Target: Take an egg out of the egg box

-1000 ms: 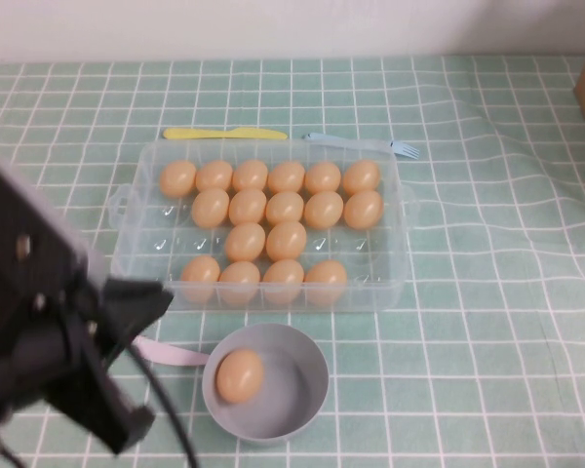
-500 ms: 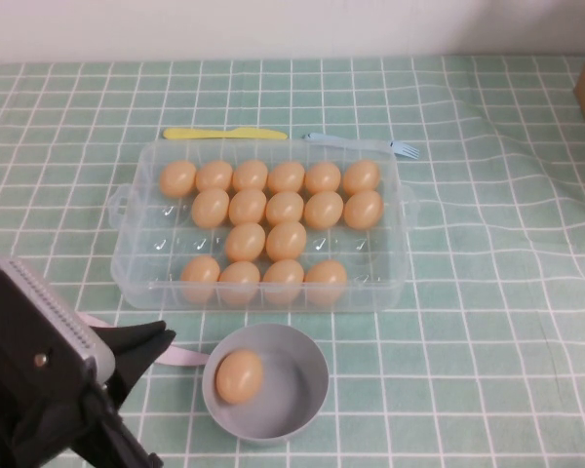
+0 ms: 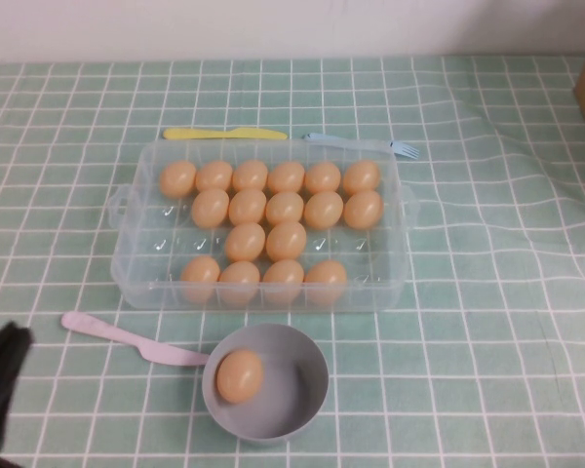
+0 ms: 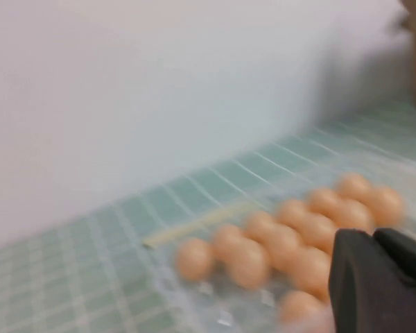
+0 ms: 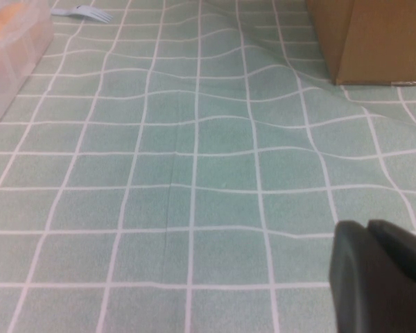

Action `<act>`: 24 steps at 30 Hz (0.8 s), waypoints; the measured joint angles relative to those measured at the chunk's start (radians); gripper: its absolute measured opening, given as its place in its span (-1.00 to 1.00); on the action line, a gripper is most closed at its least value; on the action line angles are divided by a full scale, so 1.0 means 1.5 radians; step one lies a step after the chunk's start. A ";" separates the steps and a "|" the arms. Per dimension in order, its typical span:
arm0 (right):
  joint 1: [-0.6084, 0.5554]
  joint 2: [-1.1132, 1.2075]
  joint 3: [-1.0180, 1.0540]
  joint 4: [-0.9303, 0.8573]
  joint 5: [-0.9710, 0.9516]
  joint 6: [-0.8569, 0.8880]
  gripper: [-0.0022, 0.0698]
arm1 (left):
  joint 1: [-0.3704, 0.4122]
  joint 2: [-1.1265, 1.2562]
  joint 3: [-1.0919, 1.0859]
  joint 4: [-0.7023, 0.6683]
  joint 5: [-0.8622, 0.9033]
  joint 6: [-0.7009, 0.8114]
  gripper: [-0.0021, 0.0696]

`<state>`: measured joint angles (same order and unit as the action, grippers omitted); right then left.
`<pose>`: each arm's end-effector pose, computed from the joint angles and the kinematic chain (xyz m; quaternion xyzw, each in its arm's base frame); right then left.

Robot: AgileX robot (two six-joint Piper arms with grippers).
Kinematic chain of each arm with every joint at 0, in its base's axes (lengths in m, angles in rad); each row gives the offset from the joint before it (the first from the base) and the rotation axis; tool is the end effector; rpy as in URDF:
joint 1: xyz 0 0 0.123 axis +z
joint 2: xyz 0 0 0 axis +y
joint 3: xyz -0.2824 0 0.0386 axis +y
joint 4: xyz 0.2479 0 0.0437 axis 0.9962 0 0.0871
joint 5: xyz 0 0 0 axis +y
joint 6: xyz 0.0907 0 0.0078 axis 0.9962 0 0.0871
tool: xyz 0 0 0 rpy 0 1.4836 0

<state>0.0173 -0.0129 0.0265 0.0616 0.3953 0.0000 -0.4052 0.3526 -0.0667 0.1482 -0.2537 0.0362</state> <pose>0.0519 0.0031 0.1694 0.0091 0.8110 0.0313 0.5842 0.0808 -0.0383 0.2334 0.2113 0.6551 -0.0943 0.7192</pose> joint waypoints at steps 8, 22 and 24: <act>0.000 0.000 0.000 0.000 0.000 0.000 -0.99 | 0.125 -0.183 0.060 -0.017 0.032 0.000 -0.95; 0.000 -0.001 0.000 0.000 0.000 0.000 -0.99 | 0.150 -0.241 0.062 -0.041 0.393 -0.002 -0.95; 0.000 -0.001 0.000 0.000 0.000 0.000 -0.99 | 0.159 -0.241 0.062 -0.042 0.410 -0.004 -0.95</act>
<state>0.0173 -0.0147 0.0265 0.0616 0.3953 0.0000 -0.1661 -0.0095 0.0259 0.0848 0.3616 0.0301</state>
